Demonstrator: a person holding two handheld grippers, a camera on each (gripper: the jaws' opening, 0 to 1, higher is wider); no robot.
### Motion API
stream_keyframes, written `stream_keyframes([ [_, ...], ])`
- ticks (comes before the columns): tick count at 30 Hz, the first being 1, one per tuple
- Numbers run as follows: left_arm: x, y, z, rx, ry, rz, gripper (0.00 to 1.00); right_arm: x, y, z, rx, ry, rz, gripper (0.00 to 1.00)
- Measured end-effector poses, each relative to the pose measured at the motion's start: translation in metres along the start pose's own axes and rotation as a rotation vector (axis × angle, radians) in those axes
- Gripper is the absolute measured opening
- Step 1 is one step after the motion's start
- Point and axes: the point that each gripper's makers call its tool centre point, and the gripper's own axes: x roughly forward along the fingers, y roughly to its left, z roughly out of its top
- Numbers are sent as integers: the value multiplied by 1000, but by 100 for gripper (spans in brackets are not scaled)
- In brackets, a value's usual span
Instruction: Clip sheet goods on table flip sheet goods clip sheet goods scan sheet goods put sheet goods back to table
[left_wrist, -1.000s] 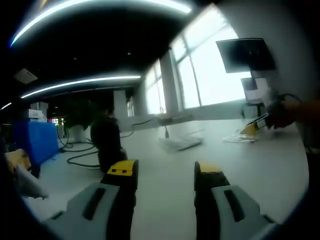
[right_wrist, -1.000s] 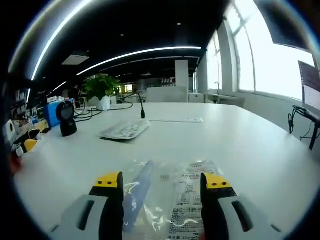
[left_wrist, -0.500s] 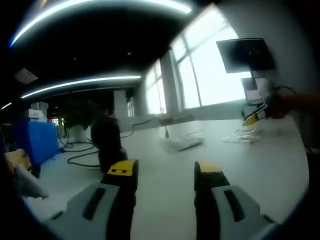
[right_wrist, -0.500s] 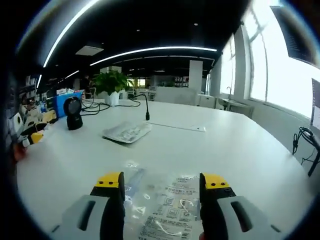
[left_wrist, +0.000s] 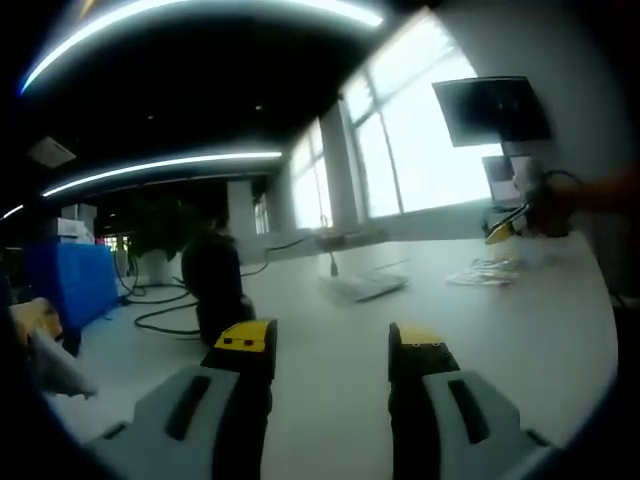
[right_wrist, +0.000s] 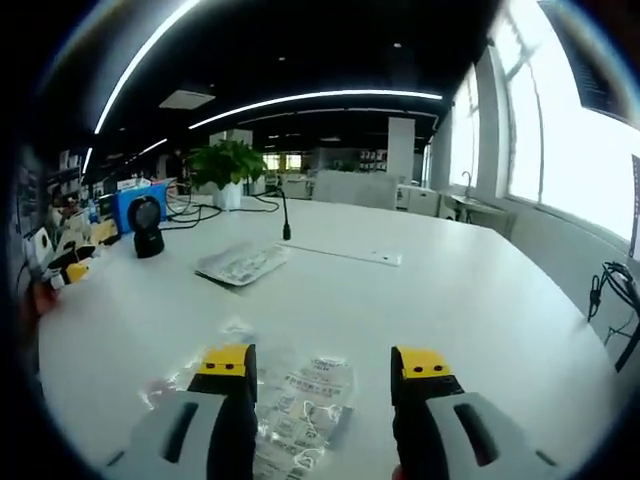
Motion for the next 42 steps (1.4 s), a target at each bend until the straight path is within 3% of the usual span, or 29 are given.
stream_keyframes([
  [4,0,0,0,2,1,0,37,5,1,-4,-32,18,45,42],
  [8,0,0,0,3,2,2,37,11,-5,-9,-47,31,40,42],
  [14,0,1,-1,4,5,3,37,15,-19,-13,122,19,53,36],
  [16,0,0,-1,4,6,2,37,15,-23,-13,130,20,50,34],
  [21,0,1,-1,3,5,4,37,26,-31,-12,126,15,50,32],
  [29,0,1,-1,2,5,4,37,45,-51,-28,53,95,42,26],
  [42,0,0,-1,4,6,2,37,55,-41,-50,16,206,82,21],
])
